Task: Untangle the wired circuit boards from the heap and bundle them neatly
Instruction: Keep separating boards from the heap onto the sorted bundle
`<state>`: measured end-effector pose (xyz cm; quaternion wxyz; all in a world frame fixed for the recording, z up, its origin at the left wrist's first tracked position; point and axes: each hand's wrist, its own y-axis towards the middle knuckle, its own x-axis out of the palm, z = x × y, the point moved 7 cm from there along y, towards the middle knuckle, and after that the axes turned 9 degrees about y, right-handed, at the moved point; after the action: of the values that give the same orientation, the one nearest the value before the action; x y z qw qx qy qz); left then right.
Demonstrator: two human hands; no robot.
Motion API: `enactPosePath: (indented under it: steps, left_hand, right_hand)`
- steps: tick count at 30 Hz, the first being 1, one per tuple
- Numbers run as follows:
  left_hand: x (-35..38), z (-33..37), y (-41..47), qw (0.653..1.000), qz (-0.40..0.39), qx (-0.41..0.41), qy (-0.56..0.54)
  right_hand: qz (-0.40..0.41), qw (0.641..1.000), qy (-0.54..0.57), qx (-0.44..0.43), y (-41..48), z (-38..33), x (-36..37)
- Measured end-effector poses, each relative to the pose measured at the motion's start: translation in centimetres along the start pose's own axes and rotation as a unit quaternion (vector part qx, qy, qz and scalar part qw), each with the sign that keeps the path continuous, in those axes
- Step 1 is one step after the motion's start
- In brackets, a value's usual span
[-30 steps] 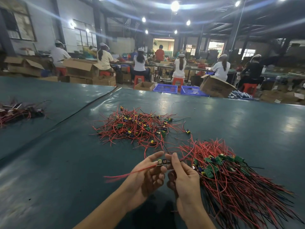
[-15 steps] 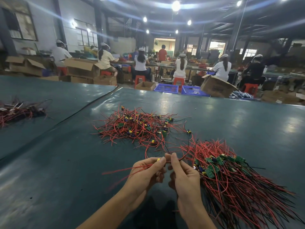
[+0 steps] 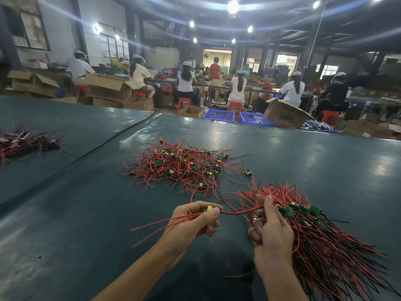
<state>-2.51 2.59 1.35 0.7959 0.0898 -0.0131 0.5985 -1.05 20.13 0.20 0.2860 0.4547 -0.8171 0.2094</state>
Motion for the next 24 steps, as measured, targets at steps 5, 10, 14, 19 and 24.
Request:
enactPosePath:
  steps: [5,10,14,19,24]
  left_hand:
    - [0.0,0.4,0.0,0.999,-0.001,0.027,0.031]
    - [0.1,0.3,0.0,0.997,-0.004,0.029,0.067]
    - [0.0,0.6,0.1,0.998,-0.006,0.032,0.053]
    - [-0.6,1.0,0.1,0.999,0.009,0.042,0.032]
    - [-1.8,1.4,0.4,0.996,0.062,0.066,0.021]
  right_hand:
    - [-0.107,0.984,-0.136,0.047,-2.5,2.9,2.5]
    - [-0.087,0.988,-0.118,0.043,-2.5,2.7,2.8]
    - [-0.023,0.998,-0.047,0.02,-1.0,0.5,1.0]
    - [0.013,1.0,0.003,-0.008,-0.2,-0.2,-0.1]
    - [-0.002,0.999,-0.04,0.005,-0.4,0.3,0.1]
